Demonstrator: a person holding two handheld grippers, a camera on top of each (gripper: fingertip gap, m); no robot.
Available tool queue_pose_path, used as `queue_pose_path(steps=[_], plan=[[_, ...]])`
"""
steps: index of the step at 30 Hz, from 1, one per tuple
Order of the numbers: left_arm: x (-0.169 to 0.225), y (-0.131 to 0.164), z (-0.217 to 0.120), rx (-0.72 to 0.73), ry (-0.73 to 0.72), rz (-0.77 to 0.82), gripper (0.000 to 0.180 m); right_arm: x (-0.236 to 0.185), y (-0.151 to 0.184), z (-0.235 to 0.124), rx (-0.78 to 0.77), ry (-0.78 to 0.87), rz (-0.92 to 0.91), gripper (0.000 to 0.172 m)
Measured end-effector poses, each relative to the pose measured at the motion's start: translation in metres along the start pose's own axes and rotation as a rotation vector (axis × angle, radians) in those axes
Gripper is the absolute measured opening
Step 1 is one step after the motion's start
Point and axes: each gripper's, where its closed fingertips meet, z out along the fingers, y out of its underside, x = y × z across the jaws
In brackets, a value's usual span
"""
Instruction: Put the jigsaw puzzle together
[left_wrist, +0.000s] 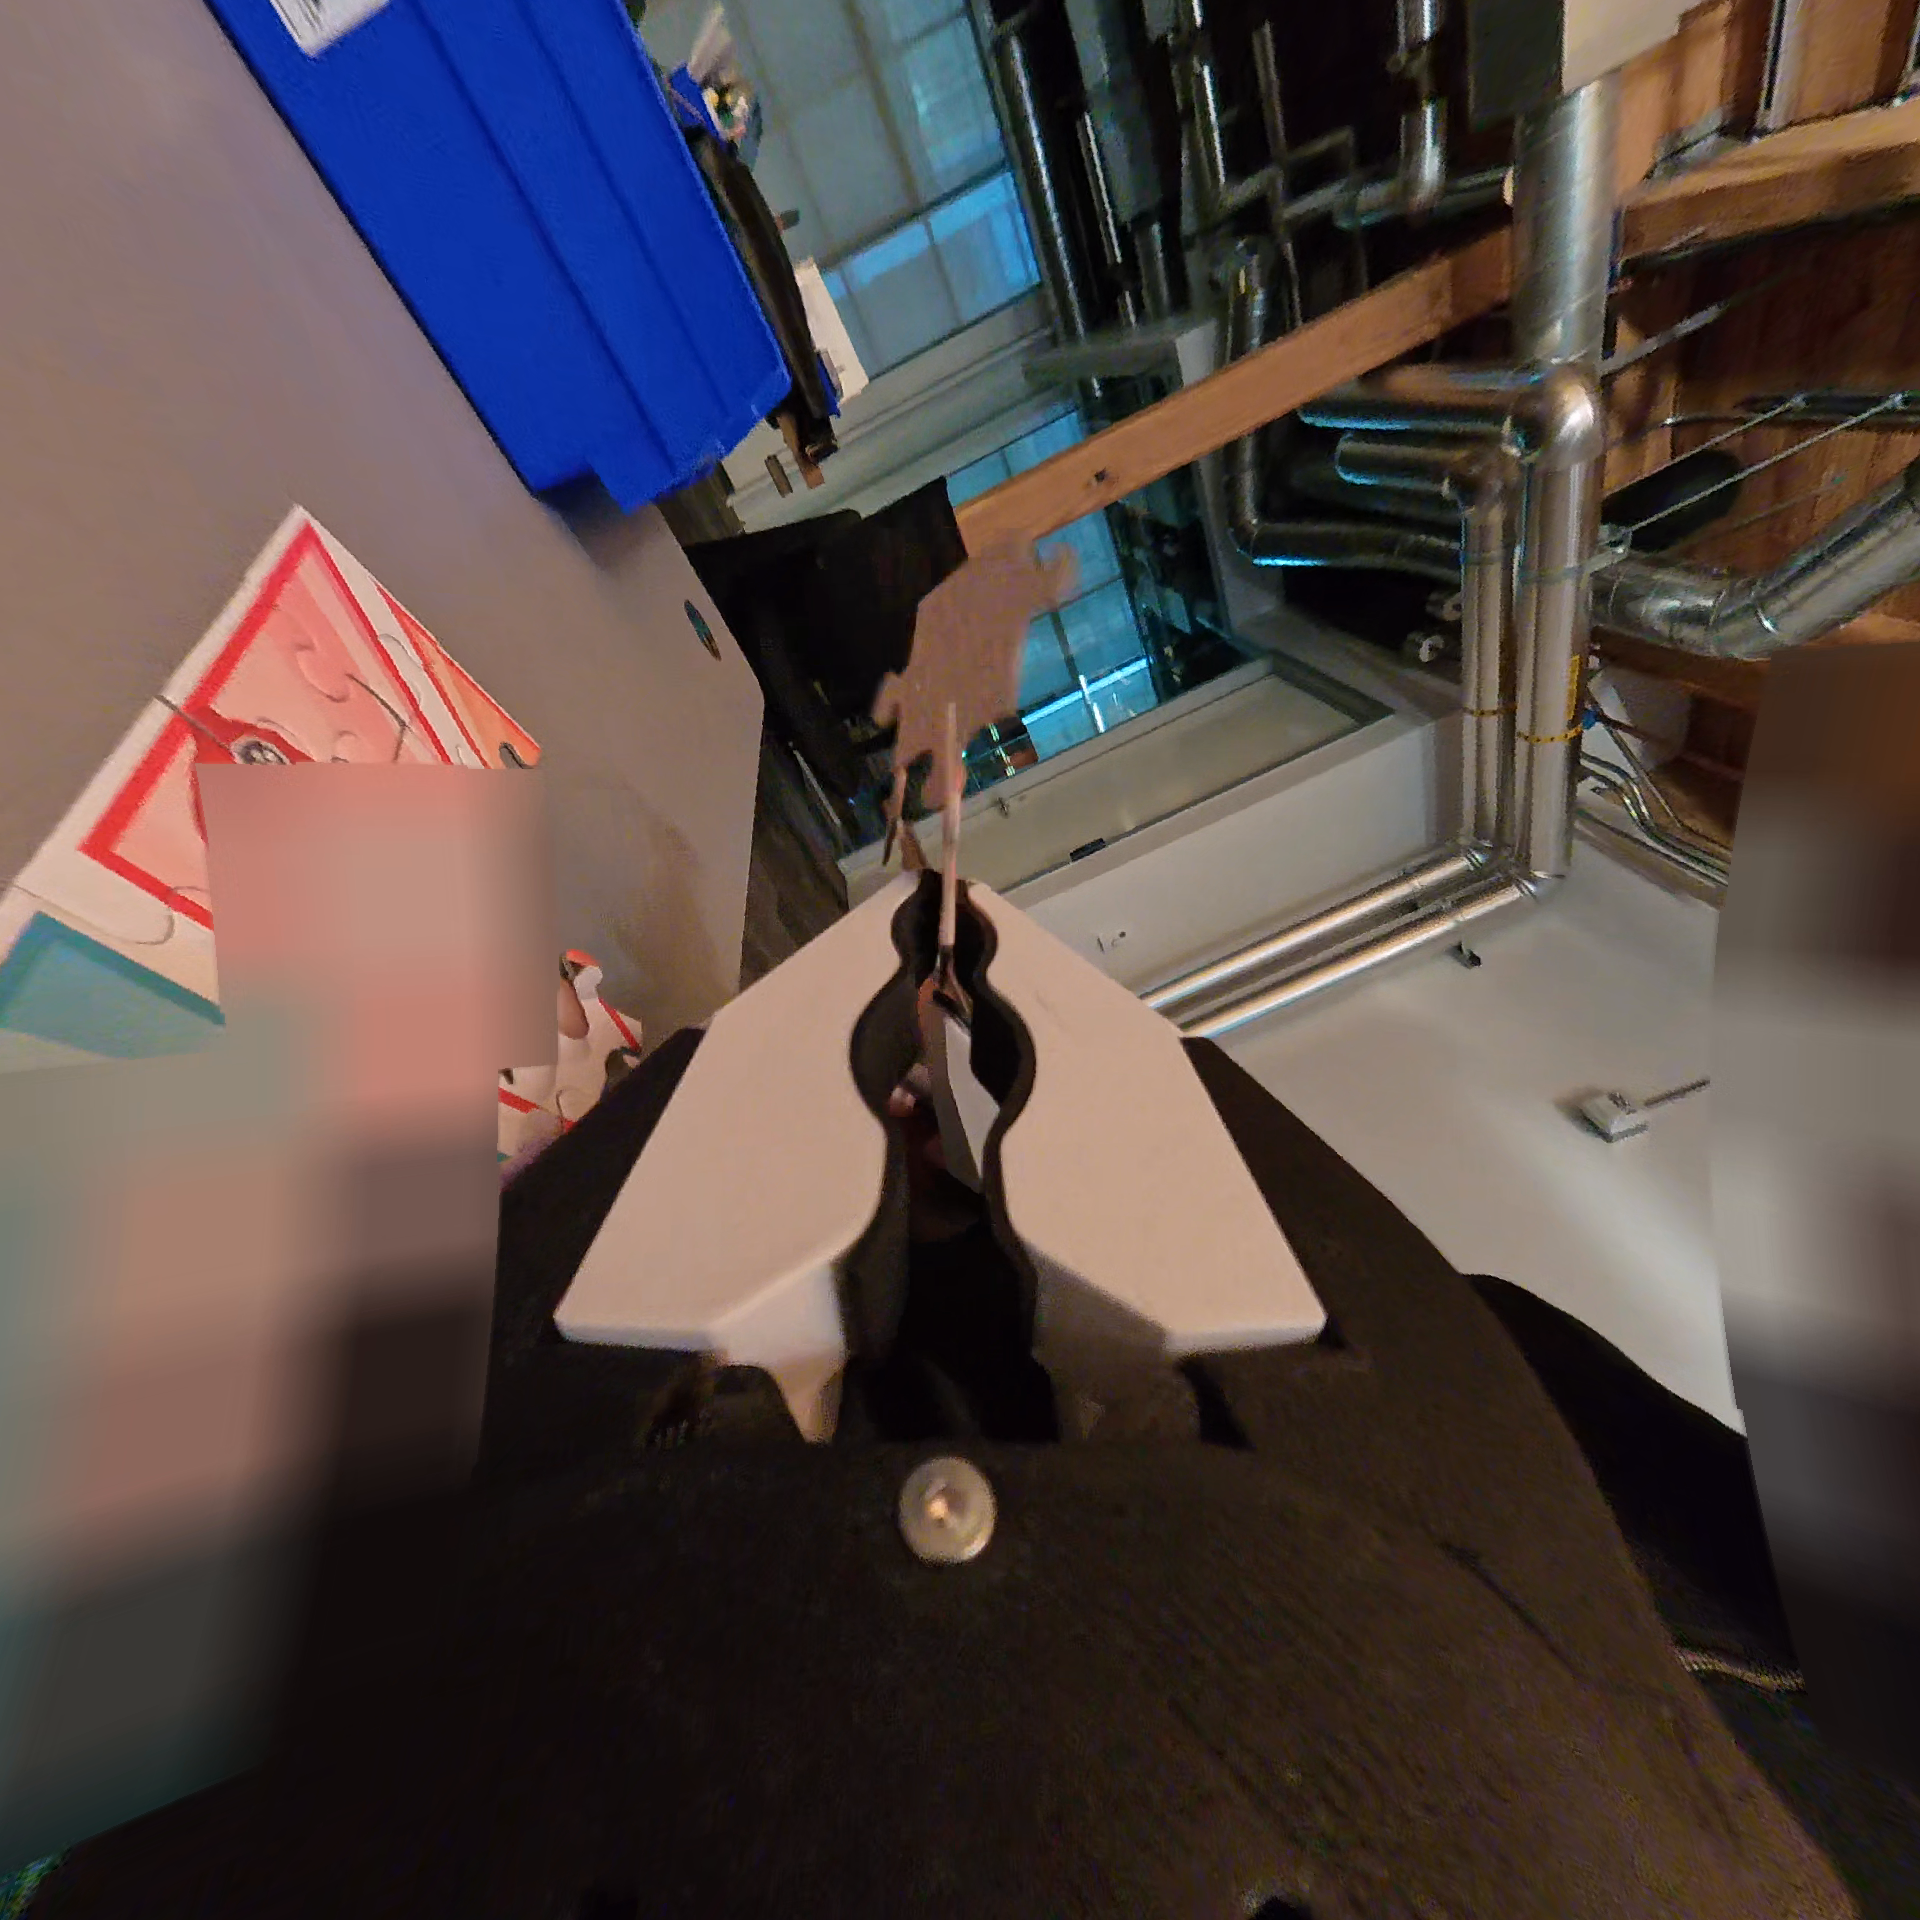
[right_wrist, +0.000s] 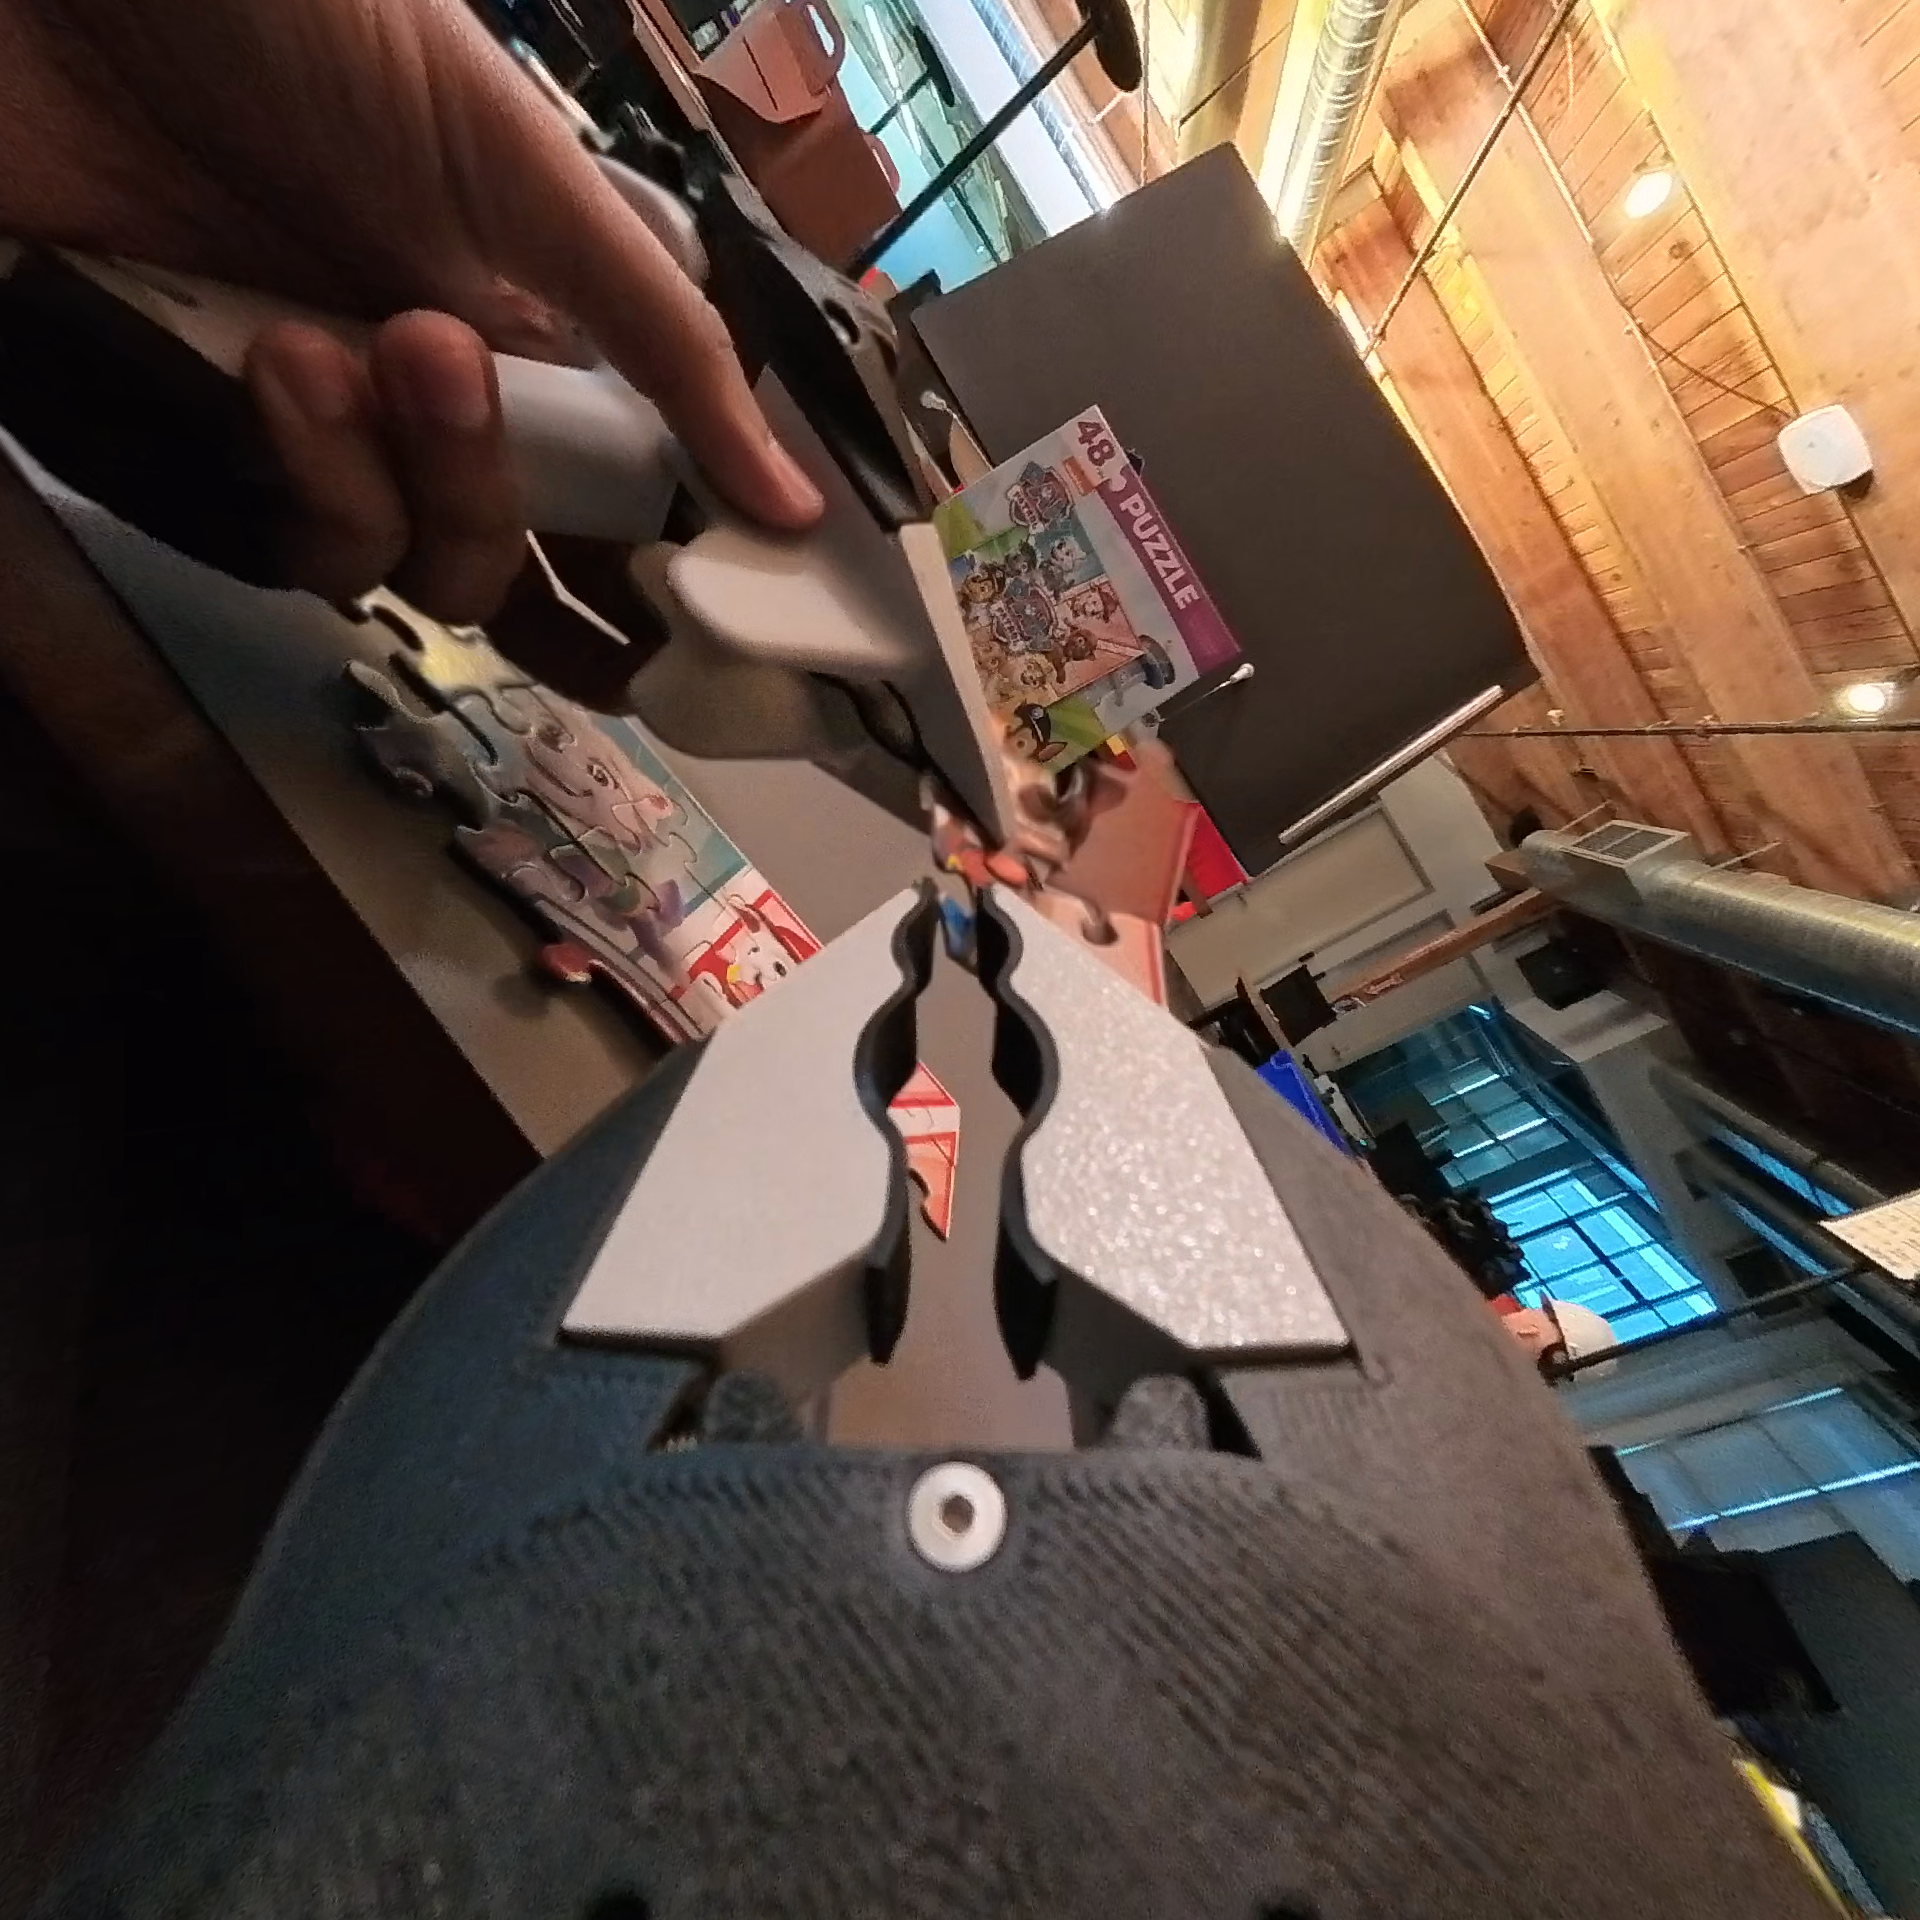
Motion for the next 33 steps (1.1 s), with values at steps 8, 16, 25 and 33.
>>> queue_pose_path(steps=[8, 16, 25, 33], plan=[[-0.008, -0.016, -0.022, 0.035, -0.129, 0.115, 0.0, 0.015, 0.025, 0.003, -0.05, -0.037, 0.341, 0.02], [-0.002, -0.026, -0.054, 0.036, -0.194, 0.189, 0.0, 0.015, 0.037, 0.005, -0.076, -0.154, 0.586, 0.029], [-0.013, -0.062, -0.216, 0.108, -0.611, 0.274, 0.0, 0.001, 0.038, 0.006, -0.122, -0.176, 0.486, 0.031], [-0.027, -0.051, -0.333, 0.169, -0.775, 0.123, 0.007, -0.005, 0.034, 0.01, -0.117, -0.194, 0.535, 0.031]])
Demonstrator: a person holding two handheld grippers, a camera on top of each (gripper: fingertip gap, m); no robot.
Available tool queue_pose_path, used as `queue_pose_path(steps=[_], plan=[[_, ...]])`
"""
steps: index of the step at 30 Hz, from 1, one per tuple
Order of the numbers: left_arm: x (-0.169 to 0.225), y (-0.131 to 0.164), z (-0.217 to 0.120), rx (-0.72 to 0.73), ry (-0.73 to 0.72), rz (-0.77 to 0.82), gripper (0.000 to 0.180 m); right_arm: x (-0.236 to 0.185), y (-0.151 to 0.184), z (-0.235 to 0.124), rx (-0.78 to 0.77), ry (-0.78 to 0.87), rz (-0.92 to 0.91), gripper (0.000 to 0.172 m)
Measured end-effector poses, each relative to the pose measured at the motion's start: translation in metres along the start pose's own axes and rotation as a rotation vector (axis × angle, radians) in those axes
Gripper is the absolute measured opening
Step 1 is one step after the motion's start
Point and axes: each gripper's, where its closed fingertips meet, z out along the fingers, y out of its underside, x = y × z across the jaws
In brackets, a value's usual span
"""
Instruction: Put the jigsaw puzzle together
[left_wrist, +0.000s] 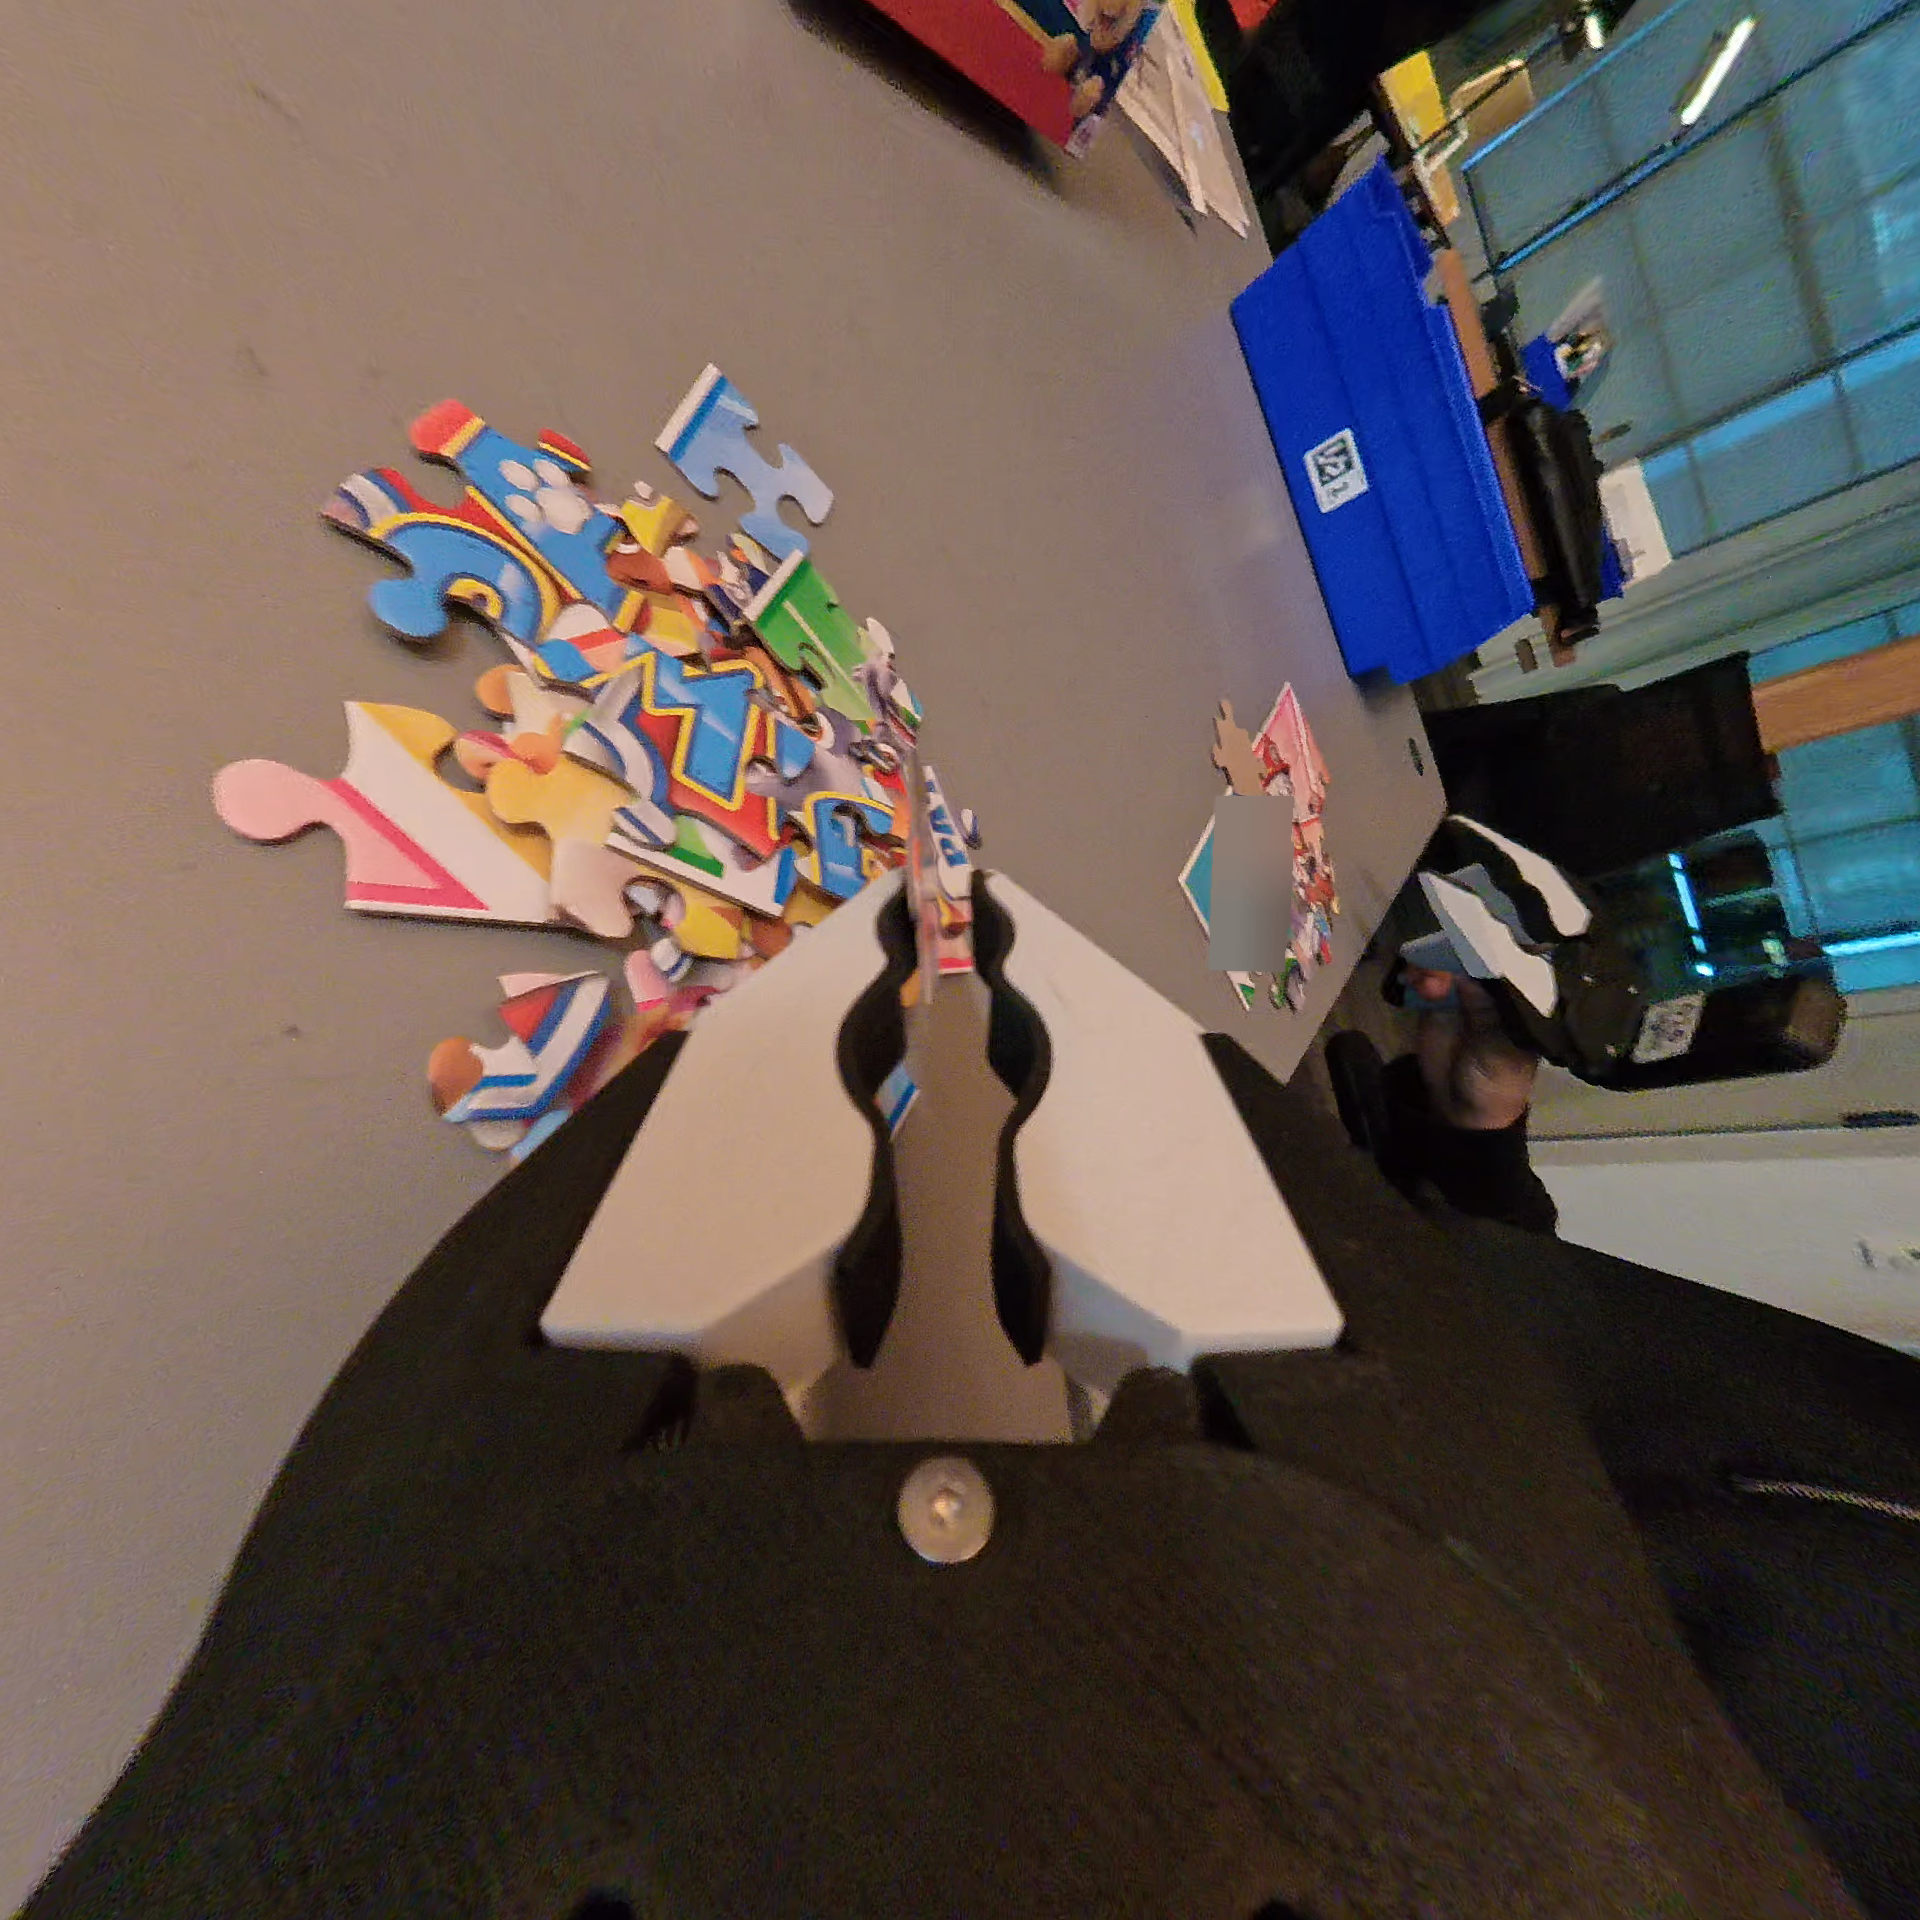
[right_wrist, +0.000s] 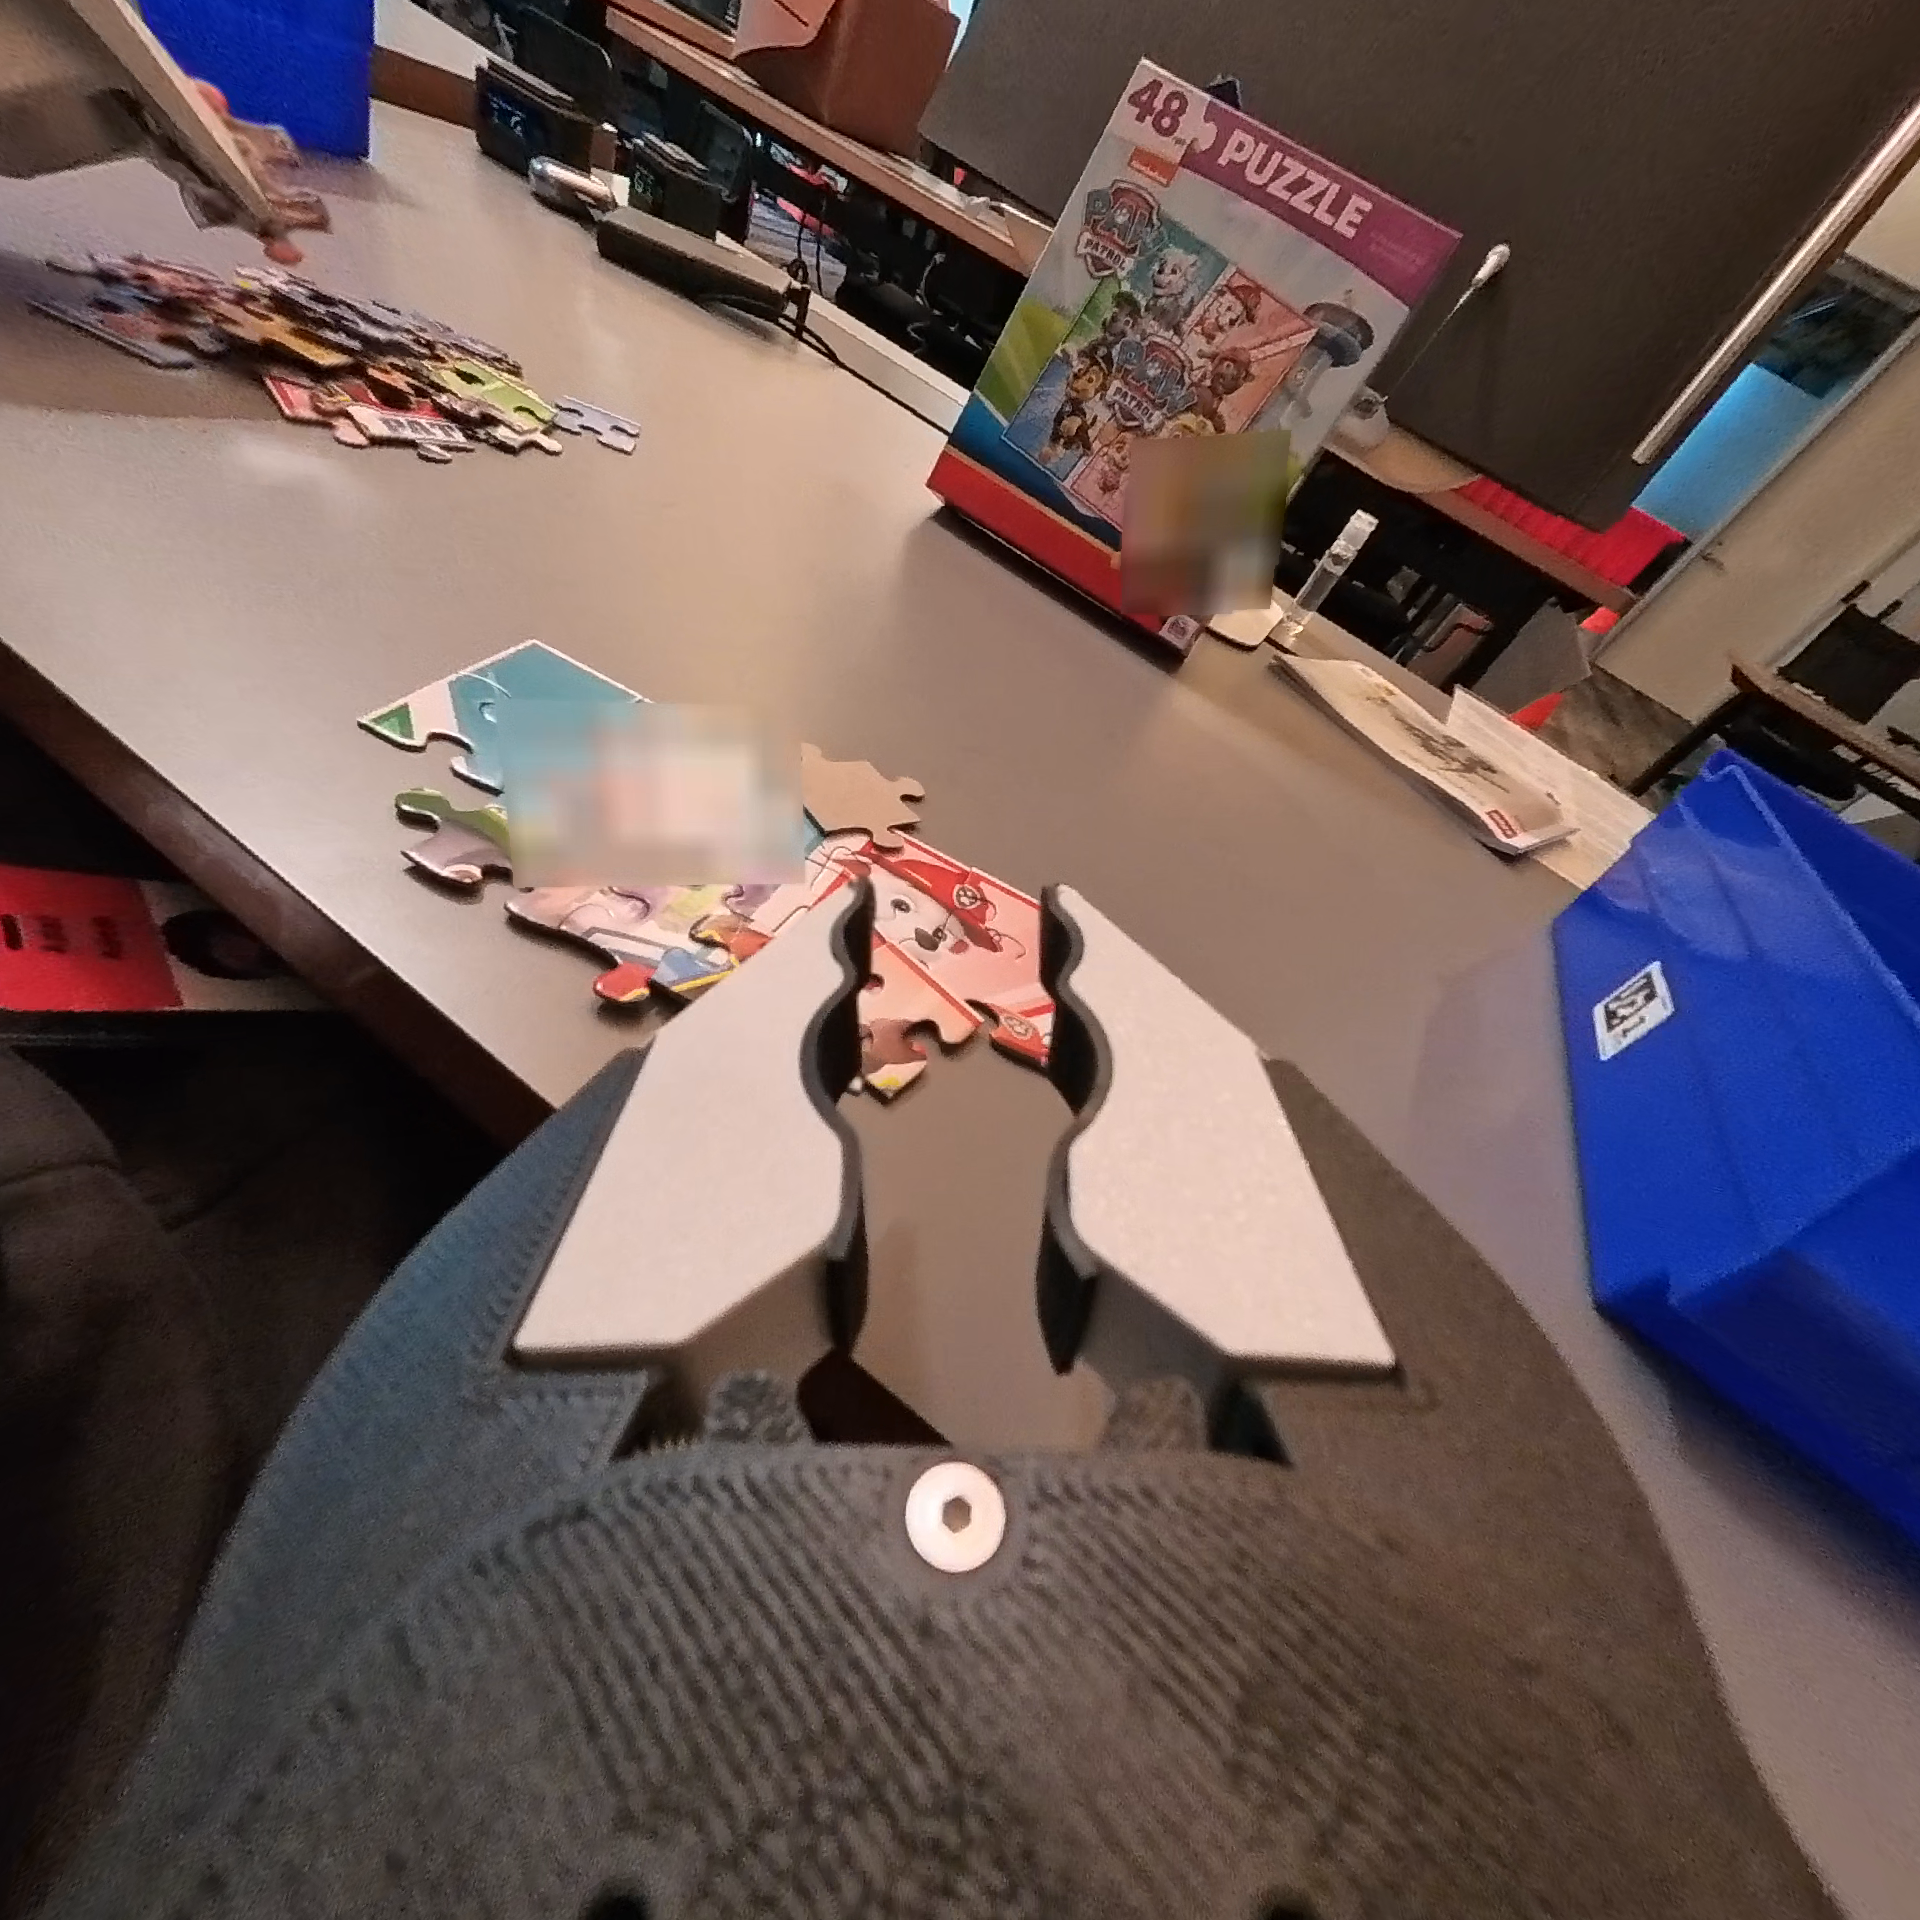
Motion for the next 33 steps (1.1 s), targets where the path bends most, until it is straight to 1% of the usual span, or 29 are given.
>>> queue_pose_path(steps=[1, 2, 3, 4, 5, 6, 9, 11, 13, 15, 17, 20, 23, 25, 27, 30, 33], plan=[[-0.005, -0.002, -0.001, 0.01, -0.04, 0.007, 0.021, 0.001, -0.001, 0.0, 0.0, 0.006, -0.005, 0.031], [-0.014, -0.006, -0.003, 0.026, -0.111, 0.027, 0.036, 0.001, -0.001, -0.001, 0.001, 0.011, -0.01, 0.03], [-0.024, -0.01, -0.006, 0.043, -0.206, 0.055, 0.042, 0.002, -0.002, -0.001, 0.003, 0.015, -0.013, 0.03], [-0.033, -0.014, -0.011, 0.062, -0.294, 0.084, 0.044, 0.002, -0.003, -0.001, 0.005, 0.017, -0.016, 0.03], [-0.037, -0.019, -0.016, 0.083, -0.354, 0.108, 0.047, 0.003, -0.003, -0.002, 0.006, 0.019, -0.016, 0.03], [-0.035, -0.024, -0.02, 0.114, -0.38, 0.127, 0.049, 0.004, -0.003, -0.002, 0.007, 0.021, -0.016, 0.03], [-0.005, -0.038, -0.016, 0.198, -0.335, 0.196, 0.048, 0.006, 0.0, -0.004, 0.004, 0.025, -0.007, 0.03], [0.026, -0.037, 0.005, 0.188, -0.26, 0.275, 0.045, 0.007, 0.003, -0.004, -0.003, 0.027, 0.003, 0.03], [0.061, -0.023, 0.042, 0.109, -0.174, 0.36, 0.047, 0.009, 0.004, -0.005, -0.006, 0.032, 0.013, 0.03], [0.094, -0.001, 0.087, 0.019, -0.099, 0.464, 0.05, 0.01, 0.004, -0.006, -0.007, 0.037, 0.018, 0.03], [0.118, 0.025, 0.133, -0.08, -0.064, 0.561, 0.059, 0.011, 0.004, -0.007, -0.003, 0.039, 0.021, 0.029], [0.137, 0.056, 0.192, -0.223, -0.054, 0.687, 0.069, 0.011, 0.005, -0.01, -0.002, 0.038, 0.026, 0.03], [0.147, 0.07, 0.23, -0.295, -0.052, 0.772, 0.071, 0.013, 0.008, -0.013, -0.007, 0.053, 0.017, 0.029], [0.143, 0.07, 0.242, -0.325, -0.115, 0.817, 0.07, 0.017, 0.008, -0.016, -0.007, 0.064, 0.016, 0.03], [0.138, 0.066, 0.245, -0.335, -0.171, 0.837, 0.061, 0.019, 0.007, -0.017, 0.001, 0.065, 0.028, 0.029], [0.14, 0.068, 0.243, -0.347, -0.141, 0.813, 0.041, 0.019, 0.008, -0.017, 0.006, 0.057, 0.044, 0.029], [0.139, 0.068, 0.239, -0.36, -0.122, 0.802, 0.04, 0.018, 0.008, -0.016, 0.001, 0.056, 0.034, 0.03]])
